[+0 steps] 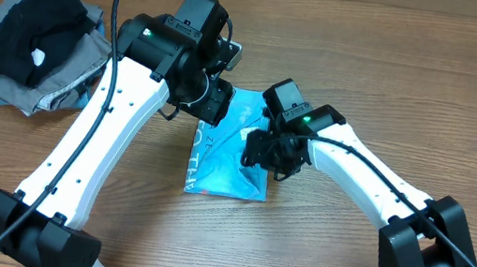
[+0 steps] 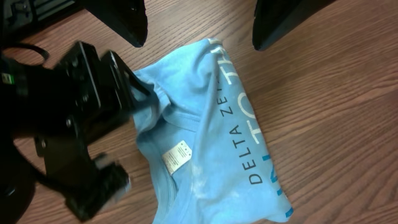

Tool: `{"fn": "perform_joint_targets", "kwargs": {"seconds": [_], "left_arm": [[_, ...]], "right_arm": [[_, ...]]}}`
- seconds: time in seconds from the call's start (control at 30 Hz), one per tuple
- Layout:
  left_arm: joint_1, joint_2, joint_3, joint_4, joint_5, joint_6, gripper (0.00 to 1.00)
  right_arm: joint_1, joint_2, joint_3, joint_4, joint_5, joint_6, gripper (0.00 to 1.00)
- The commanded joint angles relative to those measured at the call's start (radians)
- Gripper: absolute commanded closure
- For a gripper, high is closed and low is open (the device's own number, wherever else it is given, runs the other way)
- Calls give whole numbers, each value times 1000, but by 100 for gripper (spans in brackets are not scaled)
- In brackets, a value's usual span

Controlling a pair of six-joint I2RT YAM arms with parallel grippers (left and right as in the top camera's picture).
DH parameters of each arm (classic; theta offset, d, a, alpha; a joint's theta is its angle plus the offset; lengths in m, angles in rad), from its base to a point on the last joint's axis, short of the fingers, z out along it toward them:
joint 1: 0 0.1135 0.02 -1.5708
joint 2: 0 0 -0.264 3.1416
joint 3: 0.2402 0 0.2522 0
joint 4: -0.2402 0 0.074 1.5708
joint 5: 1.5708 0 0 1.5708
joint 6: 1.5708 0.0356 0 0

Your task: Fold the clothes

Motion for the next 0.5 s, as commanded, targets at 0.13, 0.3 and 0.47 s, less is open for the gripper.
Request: {"fn": "perform_joint_targets", "kwargs": {"seconds": [0.13, 0.3, 0.47], "left_arm": [[-2, -26, 16, 5, -10, 19, 42], [-2, -26, 16, 6, -10, 19, 43], [-2, -26, 16, 12, -10, 19, 42]], "right_arm": [[-1, -18, 14, 68, 30, 34, 50], [-1, -18, 12, 39, 30, 34, 58], [17, -18, 2, 41, -22, 52, 65]]}}
